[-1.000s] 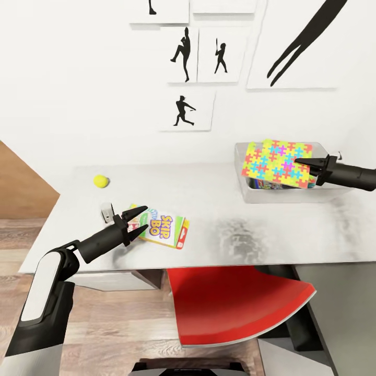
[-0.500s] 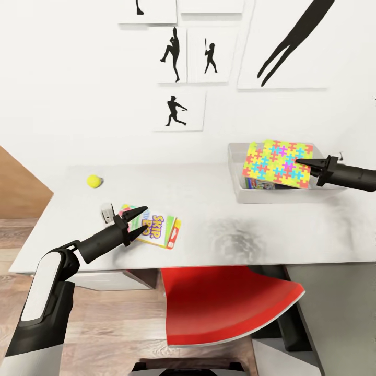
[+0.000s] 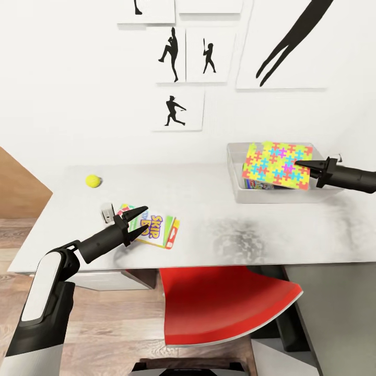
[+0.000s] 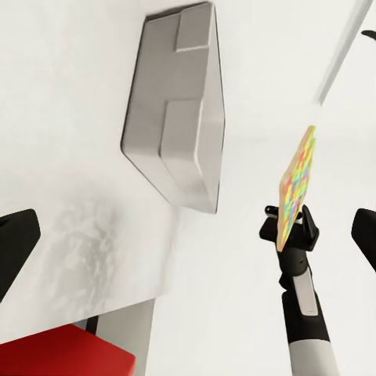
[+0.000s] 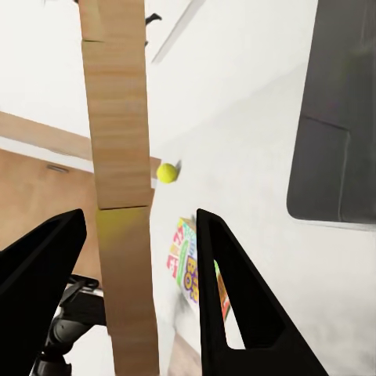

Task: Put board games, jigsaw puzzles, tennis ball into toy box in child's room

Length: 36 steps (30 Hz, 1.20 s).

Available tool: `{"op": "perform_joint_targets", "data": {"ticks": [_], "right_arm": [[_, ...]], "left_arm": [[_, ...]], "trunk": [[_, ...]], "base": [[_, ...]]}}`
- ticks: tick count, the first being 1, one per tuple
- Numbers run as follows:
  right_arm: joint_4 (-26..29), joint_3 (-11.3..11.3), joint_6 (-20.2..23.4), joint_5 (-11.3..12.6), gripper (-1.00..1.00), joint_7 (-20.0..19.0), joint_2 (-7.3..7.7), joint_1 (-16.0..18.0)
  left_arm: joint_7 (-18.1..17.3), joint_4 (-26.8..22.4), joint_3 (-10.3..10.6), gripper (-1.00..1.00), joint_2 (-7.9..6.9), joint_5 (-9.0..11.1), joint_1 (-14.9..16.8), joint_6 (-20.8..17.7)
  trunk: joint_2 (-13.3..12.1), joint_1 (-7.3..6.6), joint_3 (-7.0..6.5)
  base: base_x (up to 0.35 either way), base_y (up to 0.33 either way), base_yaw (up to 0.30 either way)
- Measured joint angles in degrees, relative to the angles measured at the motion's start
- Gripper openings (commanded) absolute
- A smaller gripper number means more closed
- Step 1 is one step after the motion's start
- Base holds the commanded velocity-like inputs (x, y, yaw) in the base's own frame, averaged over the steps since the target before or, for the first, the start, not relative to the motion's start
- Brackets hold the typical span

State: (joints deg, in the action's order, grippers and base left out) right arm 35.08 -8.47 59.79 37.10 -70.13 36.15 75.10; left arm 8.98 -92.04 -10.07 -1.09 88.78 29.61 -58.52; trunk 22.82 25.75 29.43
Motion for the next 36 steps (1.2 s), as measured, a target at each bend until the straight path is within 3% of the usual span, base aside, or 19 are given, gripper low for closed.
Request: {"op": "perform_joint_targets", "data": {"ticks": [18, 23, 25, 26, 29, 36], "right_arm": [[-0.6, -0.2, 0.0, 0.0, -1.00, 1.0, -0.01, 0.3], [-3.3, -0.2, 0.1, 0.0, -1.00, 6.9, -0.51, 2.7], [-6.1, -0.2, 0.0, 0.1, -1.00, 11.5, -0.95, 5.8], [-6.1, -0.2, 0.1, 0.1, -1.00, 11.6, -0.96, 5.8], [-11.1, -0.2, 0.1, 0.4, -1.00, 17.9, -1.76, 11.1], [-16.1, -0.2, 0.2, 0.8, -1.00, 23.2, -2.45, 16.7]], "left_arm": [[-0.2, 0.0, -0.1, 1.00, -0.06, 0.0, 0.1, 0.0], [-0.2, 0.0, -0.2, 1.00, -0.06, 0.0, 0.1, -0.1], [-0.2, 0.0, -0.2, 1.00, -0.06, 0.0, 0.2, -0.1], [-0.2, 0.0, -0.2, 1.00, -0.06, 0.0, 0.2, -0.1], [-0.3, 0.0, -0.3, 1.00, -0.10, 0.0, 0.4, -0.1], [-0.5, 0.0, -0.2, 1.00, -0.22, 0.0, 0.6, -0.2]], "trunk": [[0.0, 0.00, 0.00], [0.0, 0.00, 0.00], [0.0, 0.00, 0.00], [0.0, 0.00, 0.00], [0.0, 0.00, 0.00], [0.0, 0.00, 0.00]], "base": [[0.000, -0.001, 0.000], [0.000, 0.000, 0.000], [0.000, 0.000, 0.000], [0.000, 0.000, 0.000], [0.000, 0.000, 0.000], [0.000, 0.000, 0.000]]}}
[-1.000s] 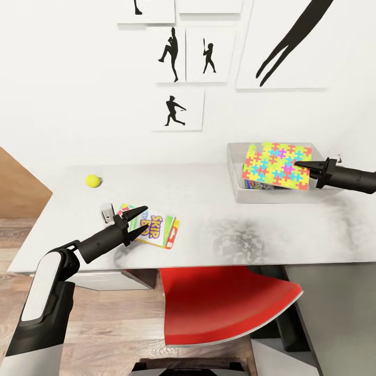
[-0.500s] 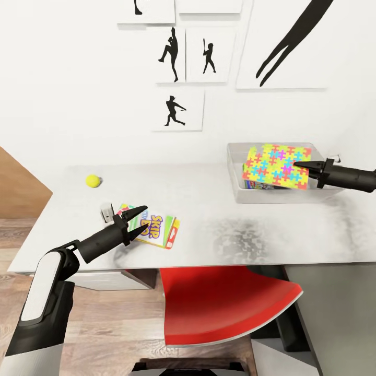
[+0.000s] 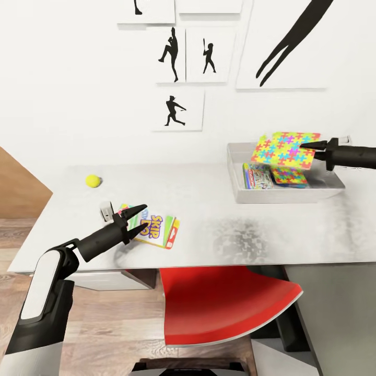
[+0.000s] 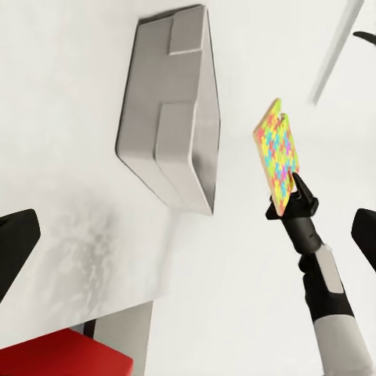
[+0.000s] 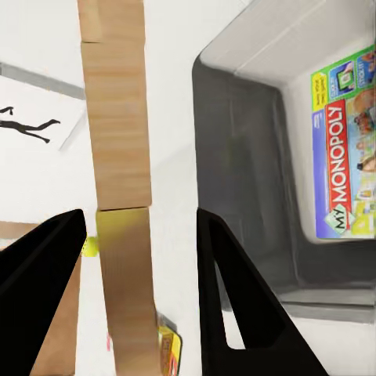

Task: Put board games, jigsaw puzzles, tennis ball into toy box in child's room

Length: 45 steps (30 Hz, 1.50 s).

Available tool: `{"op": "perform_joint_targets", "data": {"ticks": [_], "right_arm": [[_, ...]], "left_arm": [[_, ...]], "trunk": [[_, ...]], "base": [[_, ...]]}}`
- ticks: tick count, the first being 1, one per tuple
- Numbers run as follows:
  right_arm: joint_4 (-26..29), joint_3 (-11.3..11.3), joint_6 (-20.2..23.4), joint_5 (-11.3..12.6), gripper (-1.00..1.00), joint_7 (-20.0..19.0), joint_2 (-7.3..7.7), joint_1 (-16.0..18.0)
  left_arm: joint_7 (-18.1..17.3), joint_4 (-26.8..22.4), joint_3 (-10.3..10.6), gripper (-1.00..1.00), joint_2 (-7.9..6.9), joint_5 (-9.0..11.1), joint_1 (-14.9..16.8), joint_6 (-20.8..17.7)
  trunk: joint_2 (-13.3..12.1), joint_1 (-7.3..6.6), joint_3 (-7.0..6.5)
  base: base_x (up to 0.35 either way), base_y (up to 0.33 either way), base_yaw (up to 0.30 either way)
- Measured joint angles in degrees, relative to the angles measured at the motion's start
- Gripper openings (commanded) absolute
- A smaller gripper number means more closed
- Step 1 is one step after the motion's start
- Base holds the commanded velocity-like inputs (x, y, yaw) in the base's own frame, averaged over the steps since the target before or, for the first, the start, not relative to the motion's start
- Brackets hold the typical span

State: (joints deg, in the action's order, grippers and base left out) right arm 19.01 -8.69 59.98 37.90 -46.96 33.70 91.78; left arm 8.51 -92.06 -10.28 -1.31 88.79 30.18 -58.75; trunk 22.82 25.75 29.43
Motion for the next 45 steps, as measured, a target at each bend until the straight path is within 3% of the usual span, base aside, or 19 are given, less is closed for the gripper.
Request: {"op": "perform_joint_targets", "data": {"ticks": [8, 19, 27, 32, 37, 45], "right_arm": [[-0.1, 0.2, 0.0, 0.1, -1.00, 2.0, -0.25, 1.9], [0.6, 0.2, 0.0, 0.2, -1.00, 2.2, -0.34, 2.0], [0.8, -0.6, 0.0, 0.0, -1.00, -2.4, -0.04, 1.9], [0.9, -0.8, -0.1, -0.3, -1.00, -5.4, 0.20, 1.8], [1.0, -1.0, -0.1, -0.5, -1.00, -6.6, 0.22, 1.8], [1.0, -1.1, -0.1, -0.6, -1.00, -7.3, 0.08, 1.8]], "left_arm": [[-0.2, 0.0, 0.4, 1.00, 0.35, 0.1, 1.0, -0.2], [0.2, 0.0, 5.3, 1.00, 1.31, 0.2, 7.0, 0.1], [0.7, 0.2, 6.6, 1.00, 1.44, 2.6, 10.5, 0.2], [3.6, 0.5, 7.0, 1.00, 1.49, 4.6, 13.6, 0.3], [8.9, 1.3, 7.3, 1.00, 1.71, 6.6, 17.3, 0.3], [17.3, 2.6, 7.5, 1.00, 3.18, 12.0, 21.1, 0.4]], "trunk": [[0.0, 0.00, 0.00], [0.0, 0.00, 0.00], [0.0, 0.00, 0.00], [0.0, 0.00, 0.00], [0.0, 0.00, 0.01], [0.0, 0.00, 0.41]], "base": [[0.000, 0.000, 0.000], [0.000, 0.000, 0.000], [0.000, 0.000, 0.000], [0.000, 0.000, 0.000], [0.000, 0.000, 0.000], [0.000, 0.000, 0.000]]}}
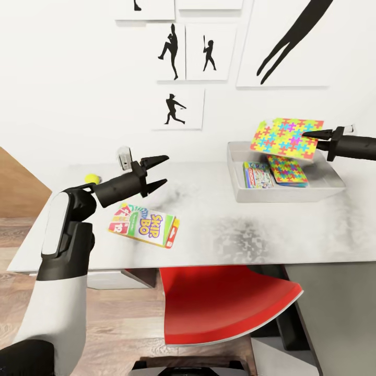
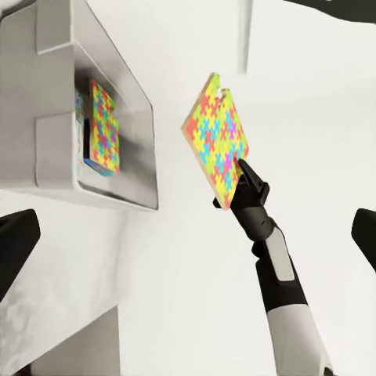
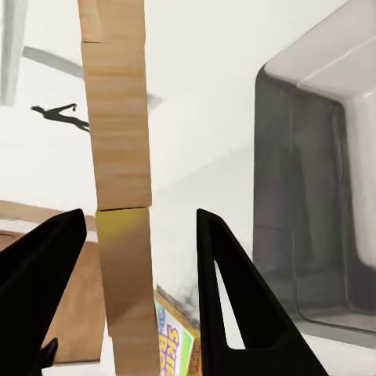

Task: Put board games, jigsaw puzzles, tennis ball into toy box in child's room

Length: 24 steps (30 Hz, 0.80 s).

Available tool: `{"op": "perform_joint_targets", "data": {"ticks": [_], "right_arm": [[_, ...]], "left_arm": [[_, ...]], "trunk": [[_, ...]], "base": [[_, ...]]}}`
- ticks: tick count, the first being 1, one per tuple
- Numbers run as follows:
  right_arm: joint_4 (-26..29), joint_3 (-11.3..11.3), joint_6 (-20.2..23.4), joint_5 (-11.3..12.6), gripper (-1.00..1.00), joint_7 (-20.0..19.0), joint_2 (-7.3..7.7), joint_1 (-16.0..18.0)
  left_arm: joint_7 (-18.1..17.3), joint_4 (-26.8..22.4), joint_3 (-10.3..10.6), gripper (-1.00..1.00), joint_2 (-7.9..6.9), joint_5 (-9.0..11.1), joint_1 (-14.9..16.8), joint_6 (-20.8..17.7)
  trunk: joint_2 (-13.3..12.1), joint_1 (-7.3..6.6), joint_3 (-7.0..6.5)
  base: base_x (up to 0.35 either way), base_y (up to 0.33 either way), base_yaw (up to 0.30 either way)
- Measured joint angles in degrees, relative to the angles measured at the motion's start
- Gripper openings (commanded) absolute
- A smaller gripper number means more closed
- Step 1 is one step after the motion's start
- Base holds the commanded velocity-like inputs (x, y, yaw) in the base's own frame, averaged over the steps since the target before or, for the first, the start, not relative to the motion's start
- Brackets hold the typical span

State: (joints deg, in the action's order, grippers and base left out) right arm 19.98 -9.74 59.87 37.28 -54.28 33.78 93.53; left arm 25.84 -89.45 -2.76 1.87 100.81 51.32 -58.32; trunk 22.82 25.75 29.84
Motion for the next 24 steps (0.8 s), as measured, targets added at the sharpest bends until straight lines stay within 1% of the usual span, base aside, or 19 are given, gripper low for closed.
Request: {"op": "perform_joint_targets", "data": {"ticks": [1, 4, 5, 7, 12, 15, 24], "right_arm": [[0.0, 0.0, 0.0, 0.0, -1.00, 0.0, 0.00, 0.0], [0.0, 0.0, 0.0, 0.0, -1.00, -0.1, 0.02, 0.0], [0.0, 0.0, 0.0, 0.0, -1.00, -0.1, 0.02, 0.0], [0.0, 0.0, 0.0, 0.0, -1.00, -0.2, 0.09, 0.1], [0.0, 0.1, 0.0, 0.0, -1.00, -0.4, 0.18, 0.2], [0.0, 0.2, 0.0, 0.1, -1.00, -0.5, 0.22, 0.4], [0.0, 0.4, 0.0, 0.2, -1.00, -0.6, 0.25, 0.9]], "left_arm": [[0.0, 0.0, 0.0, 1.00, 0.01, 0.0, 0.0, 0.0], [2.0, 0.2, 0.3, 1.00, 0.51, 1.2, 1.0, 0.0], [2.0, 0.2, 0.3, 1.00, 0.51, 1.2, 1.0, 0.0], [2.8, 0.4, 0.9, 1.00, 0.70, 1.7, 1.9, 0.0], [3.5, 0.8, 1.8, 1.00, 0.90, 2.0, 3.2, 0.0], [3.9, 1.2, 2.2, 1.00, 1.03, 2.2, 4.6, -0.1], [4.3, 2.6, 2.6, 1.00, 1.24, 2.4, 7.0, -0.1]], "trunk": [[0.0, 0.00, 0.07], [0.0, 0.00, 0.31], [0.0, 0.00, 0.40], [0.0, 0.00, 0.57], [0.0, 0.00, 1.02], [0.0, 0.00, 1.29], [0.0, 0.00, 2.13]], "base": [[0.000, 0.000, 0.000], [0.000, 0.000, 0.000], [0.000, 0.000, 0.000], [0.000, 0.000, 0.000], [0.000, 0.000, 0.000], [0.000, 0.000, 0.000], [0.000, 0.000, 0.000]]}}
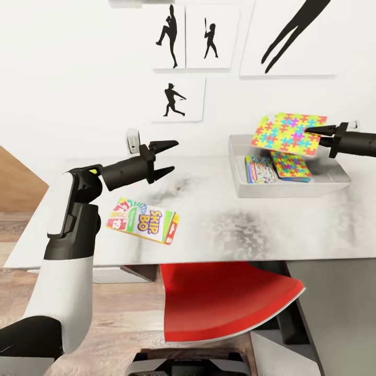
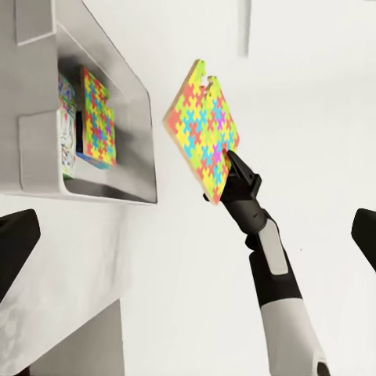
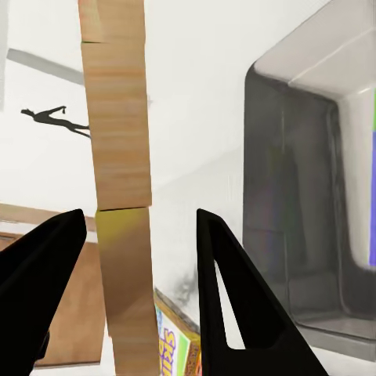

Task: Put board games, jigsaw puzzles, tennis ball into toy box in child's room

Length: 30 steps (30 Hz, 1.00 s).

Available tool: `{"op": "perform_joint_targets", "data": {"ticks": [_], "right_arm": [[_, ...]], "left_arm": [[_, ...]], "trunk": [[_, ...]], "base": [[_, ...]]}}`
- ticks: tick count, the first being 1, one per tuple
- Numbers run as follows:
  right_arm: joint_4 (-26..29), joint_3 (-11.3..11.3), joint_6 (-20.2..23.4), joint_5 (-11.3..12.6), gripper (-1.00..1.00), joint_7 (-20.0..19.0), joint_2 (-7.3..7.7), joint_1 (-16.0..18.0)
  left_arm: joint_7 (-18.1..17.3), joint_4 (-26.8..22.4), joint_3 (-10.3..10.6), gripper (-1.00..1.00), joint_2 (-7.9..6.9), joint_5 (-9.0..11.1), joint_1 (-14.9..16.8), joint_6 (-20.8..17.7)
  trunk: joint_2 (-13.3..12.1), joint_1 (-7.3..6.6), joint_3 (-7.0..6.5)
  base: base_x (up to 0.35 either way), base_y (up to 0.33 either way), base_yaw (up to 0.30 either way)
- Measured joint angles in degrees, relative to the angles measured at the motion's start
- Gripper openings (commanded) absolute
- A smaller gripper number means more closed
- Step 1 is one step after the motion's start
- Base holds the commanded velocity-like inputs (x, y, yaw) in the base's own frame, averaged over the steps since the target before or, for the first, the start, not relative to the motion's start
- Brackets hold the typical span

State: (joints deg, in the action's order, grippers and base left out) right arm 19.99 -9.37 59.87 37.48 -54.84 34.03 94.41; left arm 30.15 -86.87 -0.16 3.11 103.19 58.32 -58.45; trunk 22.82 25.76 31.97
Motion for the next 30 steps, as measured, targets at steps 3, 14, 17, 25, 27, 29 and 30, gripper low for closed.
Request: {"op": "perform_joint_targets", "data": {"ticks": [3, 14, 17, 25, 27, 29, 30], "right_arm": [[0.0, 0.0, 0.0, 0.0, -1.00, 0.0, 0.00, 0.1], [-0.1, 0.0, 0.0, 0.1, -1.00, 0.0, 0.09, 1.9], [-0.1, 0.0, 0.0, 0.0, -1.00, 0.0, 0.12, 2.3], [-0.2, 0.0, 0.0, 0.0, -1.00, 0.0, 0.14, 2.5], [-0.2, -0.1, 0.0, 0.0, -1.00, 0.0, 0.15, 2.6], [-0.4, -0.1, 0.0, 0.0, -1.00, 0.0, 0.16, 2.6], [-0.6, -0.1, 0.0, -0.1, -1.00, 0.1, 0.17, 2.6]], "left_arm": [[0.0, 0.4, 0.0, 1.00, 0.12, 0.0, 0.4, 0.0], [1.2, 1.1, 0.1, 1.00, 0.87, 0.1, 1.3, 0.1], [1.6, 1.1, 0.1, 1.00, 0.98, 0.1, 1.6, 0.1], [1.9, 1.1, 0.1, 1.00, 1.20, 0.3, 2.3, 0.1], [2.0, 1.2, 0.1, 1.00, 1.23, 0.3, 2.6, 0.1], [2.2, 1.2, 0.1, 1.00, 1.27, 0.4, 3.0, 0.1], [2.4, 1.3, 0.1, 1.00, 1.30, 0.4, 3.2, 0.1]], "trunk": [[0.0, 0.00, 0.28], [0.0, 0.00, 1.31], [0.0, 0.00, 1.59], [0.0, 0.00, 2.34], [0.0, 0.00, 2.53], [0.0, 0.00, 2.72], [0.0, 0.00, 2.81]], "base": [[0.000, 0.000, 0.000], [0.000, 0.000, 0.000], [0.000, 0.000, 0.000], [0.000, 0.000, 0.000], [0.000, 0.000, 0.000], [0.000, 0.000, 0.000], [0.000, 0.000, 0.000]]}}
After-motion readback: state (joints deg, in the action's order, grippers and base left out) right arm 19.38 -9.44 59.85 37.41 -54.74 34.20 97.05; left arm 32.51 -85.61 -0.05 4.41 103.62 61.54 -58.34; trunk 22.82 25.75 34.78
